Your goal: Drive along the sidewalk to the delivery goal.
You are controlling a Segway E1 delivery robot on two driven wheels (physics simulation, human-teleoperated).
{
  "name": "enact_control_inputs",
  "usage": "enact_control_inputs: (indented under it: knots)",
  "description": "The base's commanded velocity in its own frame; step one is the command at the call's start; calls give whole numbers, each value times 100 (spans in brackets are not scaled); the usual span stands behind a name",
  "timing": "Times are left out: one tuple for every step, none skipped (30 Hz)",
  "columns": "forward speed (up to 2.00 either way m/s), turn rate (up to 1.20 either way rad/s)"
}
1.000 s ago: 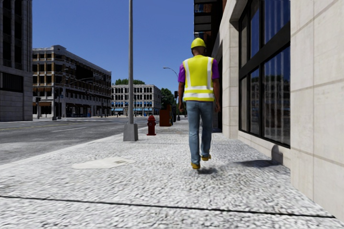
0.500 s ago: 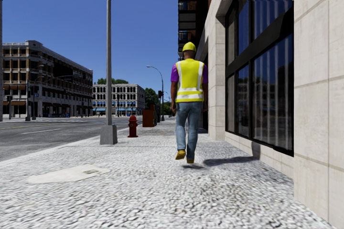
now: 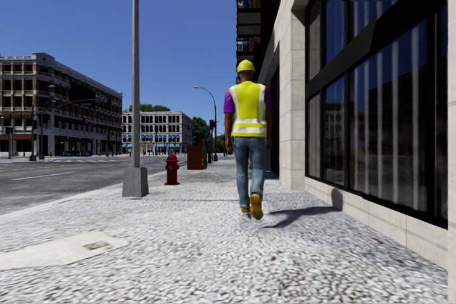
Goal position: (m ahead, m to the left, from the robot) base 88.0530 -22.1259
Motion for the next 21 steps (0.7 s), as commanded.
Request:
enact_control_inputs:
  knots:
    - [110, 0]
    - [110, -15]
    - [110, -15]
    - [110, -28]
    - [110, -32]
    - [110, -33]
    - [110, -33]
    - [110, -32]
    - [110, -6]
    - [110, 0]
    - [110, 0]
    - [110, 0]
    - [110, 0]
    - [110, 0]
    - [110, 0]
    - [110, 0]
    - [110, 0]
    - [110, 0]
    - [110, 0]
    - [110, 0]
    - [110, 0]
